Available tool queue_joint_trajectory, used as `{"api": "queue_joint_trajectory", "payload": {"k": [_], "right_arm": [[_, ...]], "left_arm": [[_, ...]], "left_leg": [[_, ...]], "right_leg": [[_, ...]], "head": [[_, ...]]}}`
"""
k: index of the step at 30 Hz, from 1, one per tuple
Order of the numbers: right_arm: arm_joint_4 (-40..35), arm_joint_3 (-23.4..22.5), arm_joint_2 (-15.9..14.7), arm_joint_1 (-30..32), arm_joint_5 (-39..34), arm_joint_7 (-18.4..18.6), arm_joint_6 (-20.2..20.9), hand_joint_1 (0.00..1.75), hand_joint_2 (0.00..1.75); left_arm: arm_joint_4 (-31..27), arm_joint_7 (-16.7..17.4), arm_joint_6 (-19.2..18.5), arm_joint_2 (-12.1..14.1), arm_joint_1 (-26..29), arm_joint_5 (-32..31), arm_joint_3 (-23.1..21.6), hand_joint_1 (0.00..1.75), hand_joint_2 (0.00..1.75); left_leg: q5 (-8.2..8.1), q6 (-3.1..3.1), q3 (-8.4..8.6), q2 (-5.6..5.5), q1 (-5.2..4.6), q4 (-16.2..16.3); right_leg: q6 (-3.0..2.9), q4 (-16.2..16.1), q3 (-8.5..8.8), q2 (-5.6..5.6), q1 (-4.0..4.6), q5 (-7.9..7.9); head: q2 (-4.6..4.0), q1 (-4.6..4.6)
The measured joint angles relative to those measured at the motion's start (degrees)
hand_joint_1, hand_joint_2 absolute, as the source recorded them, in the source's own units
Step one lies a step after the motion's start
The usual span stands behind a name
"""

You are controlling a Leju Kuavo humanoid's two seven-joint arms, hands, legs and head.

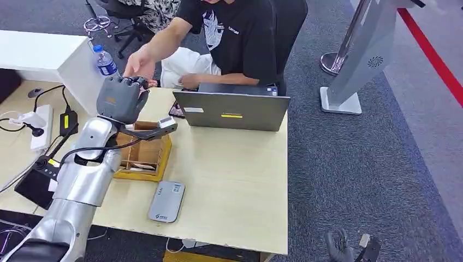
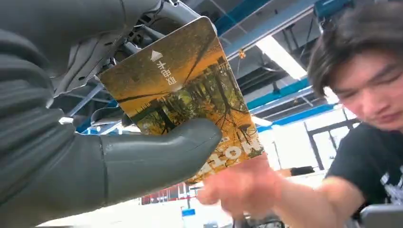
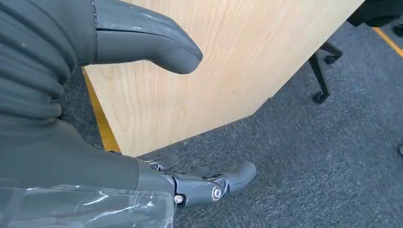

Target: Pass the card to the sensor for recognition and then transmit it.

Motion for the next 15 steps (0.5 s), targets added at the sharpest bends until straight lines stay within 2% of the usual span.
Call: {"api": "queue_joint_trajectory", "payload": {"k": [3, 4, 5, 6, 12, 15], "right_arm": [[0.0, -0.02, 0.35, -0.02, 0.15, -0.02, 0.2, 0.0, 1.75], [0.0, -0.02, 0.52, -0.02, 0.31, -0.02, 0.15, 0.0, 1.75], [-0.02, -0.04, 0.66, -0.02, 0.53, -0.02, 0.09, 0.0, 1.75], [-0.02, -0.04, 0.89, -0.02, 0.76, 0.0, 0.07, 0.0, 1.75], [-0.66, -0.07, 1.79, 0.01, 1.07, 0.09, -0.15, 0.0, 1.75], [-0.92, -0.26, 1.97, 0.06, 1.07, 0.07, -0.24, 0.0, 1.75]], "left_arm": [[0.46, 0.35, 0.5, -0.05, -0.07, -0.55, 0.67, 1.75, 1.75], [0.61, 0.46, 0.52, -0.07, -0.08, -0.74, 0.83, 1.52, 1.75], [0.74, 0.5, 0.55, -0.07, -0.09, -0.87, 0.92, 1.52, 1.75], [0.87, 0.5, 0.61, -0.07, -0.09, -0.96, 1.05, 0.0, 1.75], [0.59, -0.04, 1.59, -0.35, 0.41, -1.42, 2.4, 0.0, 1.75], [-1.52, -1.38, 1.88, -0.61, 2.13, -0.9, 2.91, 0.0, 1.75]], "left_leg": [[0.0, 0.0, 0.0, 0.0, 0.0, 0.0], [0.0, 0.0, 0.0, 0.0, 0.0, 0.0], [0.0, 0.0, 0.0, 0.0, 0.0, 0.0], [0.01, -0.01, 0.01, 0.0, 0.0, 0.0], [0.05, -0.05, 0.0, 0.0, 0.02, -0.01], [0.04, -0.05, 0.0, 0.01, 0.01, -0.01]], "right_leg": [[0.0, 0.0, 0.0, 0.0, 0.0, 0.0], [0.0, 0.0, -0.01, 0.0, 0.0, 0.0], [0.0, 0.0, -0.01, 0.0, 0.0, 0.0], [-0.01, 0.0, -0.01, 0.0, 0.0, 0.01], [-0.02, 0.02, -0.02, 0.0, 0.0, 0.01], [-0.01, 0.02, -0.03, 0.02, 0.0, 0.01]], "head": [[0.0, 0.0], [0.0, 0.0], [0.0, 0.02], [0.0, 0.0], [0.0, 0.0], [0.0, 0.0]]}}
